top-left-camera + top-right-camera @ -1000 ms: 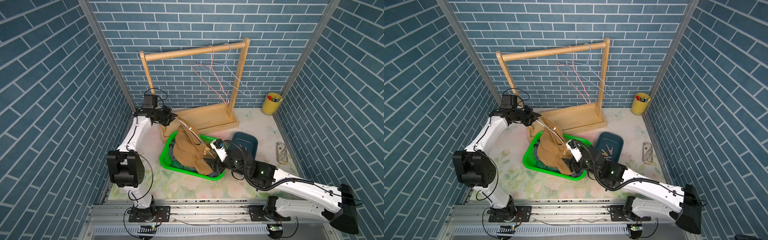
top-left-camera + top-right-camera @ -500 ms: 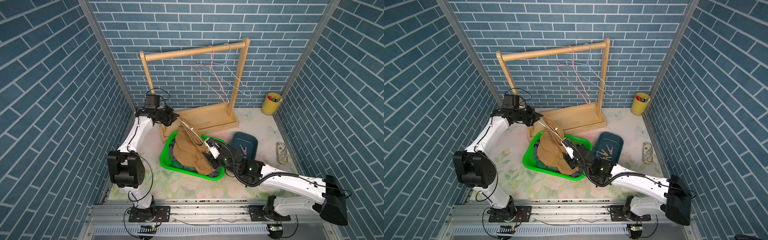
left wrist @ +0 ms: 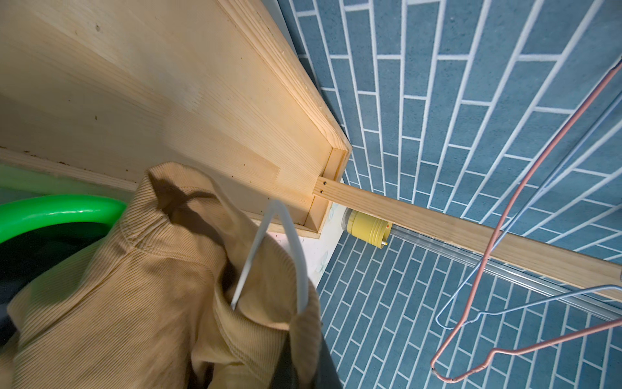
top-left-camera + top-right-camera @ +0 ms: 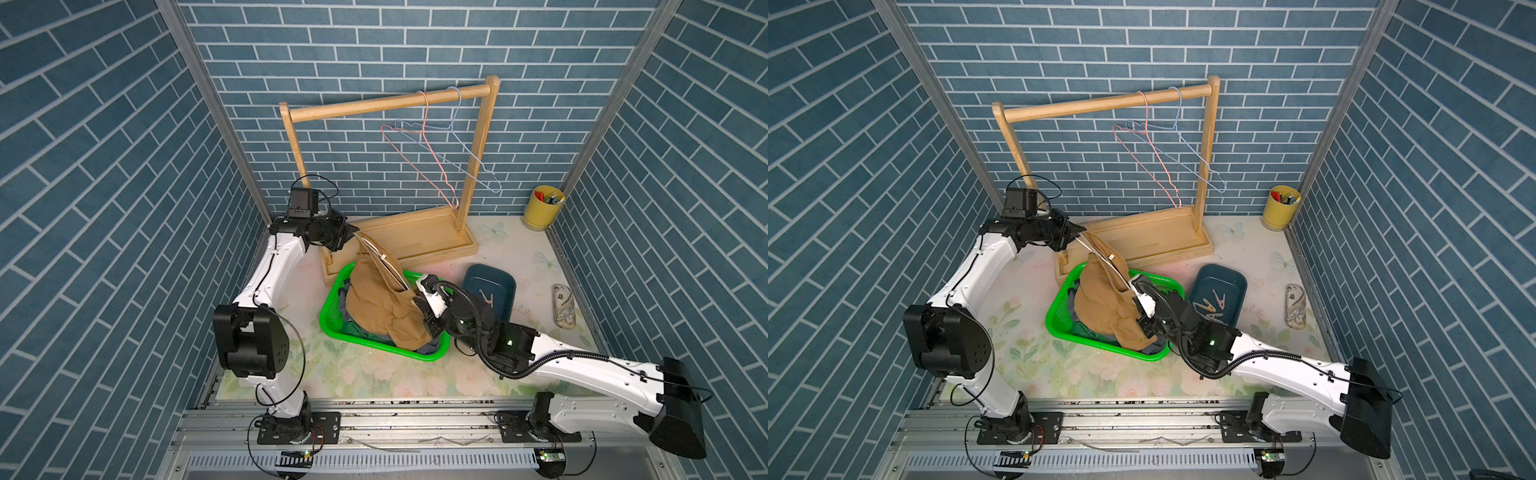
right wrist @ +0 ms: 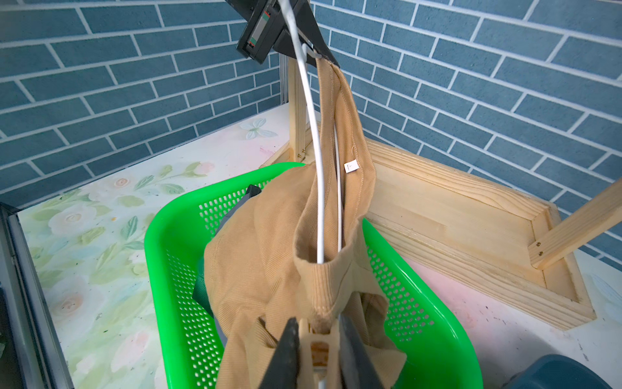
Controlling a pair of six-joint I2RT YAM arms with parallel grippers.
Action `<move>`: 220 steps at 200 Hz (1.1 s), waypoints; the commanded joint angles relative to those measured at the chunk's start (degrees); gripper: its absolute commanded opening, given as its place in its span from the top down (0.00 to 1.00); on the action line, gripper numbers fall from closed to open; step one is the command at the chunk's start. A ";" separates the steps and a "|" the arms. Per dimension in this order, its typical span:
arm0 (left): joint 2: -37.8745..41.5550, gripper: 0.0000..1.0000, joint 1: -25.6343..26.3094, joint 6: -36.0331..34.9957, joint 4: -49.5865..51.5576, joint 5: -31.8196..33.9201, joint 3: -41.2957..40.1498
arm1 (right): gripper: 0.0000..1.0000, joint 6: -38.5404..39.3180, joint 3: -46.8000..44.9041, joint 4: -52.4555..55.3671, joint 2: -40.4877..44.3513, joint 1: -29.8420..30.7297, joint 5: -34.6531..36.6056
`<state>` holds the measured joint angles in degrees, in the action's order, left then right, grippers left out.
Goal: Remove the clothespins securing tank tops to the hanger
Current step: Remove the clothespin from the hanger, then place the clothespin in the storage box.
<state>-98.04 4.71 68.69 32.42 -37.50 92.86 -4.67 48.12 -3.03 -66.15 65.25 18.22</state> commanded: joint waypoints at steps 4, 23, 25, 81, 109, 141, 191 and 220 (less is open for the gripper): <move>2.06 1.00 0.12 0.53 -1.49 0.15 -0.52 | 0.87 -1.13 0.49 -0.18 1.68 0.24 0.52; 2.00 1.00 0.06 0.26 -1.41 0.18 -0.50 | 0.88 -1.31 0.35 0.22 3.52 0.15 1.11; 1.98 1.00 0.11 0.23 -1.45 0.22 -0.55 | 0.88 -1.31 0.39 0.39 3.76 0.18 1.25; 2.43 1.00 0.08 -0.47 -1.07 1.11 -0.71 | 0.87 -5.23 2.15 15.84 11.23 -5.70 5.71; 2.99 1.00 0.07 -0.92 -0.40 1.41 -0.54 | 0.87 -9.48 1.73 23.09 10.21 -14.69 2.28; 3.51 1.00 0.04 -1.19 0.00 1.20 -0.84 | 0.86 -11.43 1.19 26.63 2.14 -22.42 4.11; 4.94 1.00 0.12 -1.62 0.97 0.95 -1.63 | 0.84 -12.65 2.90 23.40 -14.87 -30.92 3.52; 5.44 1.00 0.12 -1.80 1.37 1.06 -1.88 | 0.84 -12.30 7.20 22.87 -24.28 -34.35 2.03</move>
<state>-94.54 4.69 67.72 32.91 -36.18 91.55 -14.76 51.27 20.14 -85.52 33.12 21.43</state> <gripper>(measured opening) 0.087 0.180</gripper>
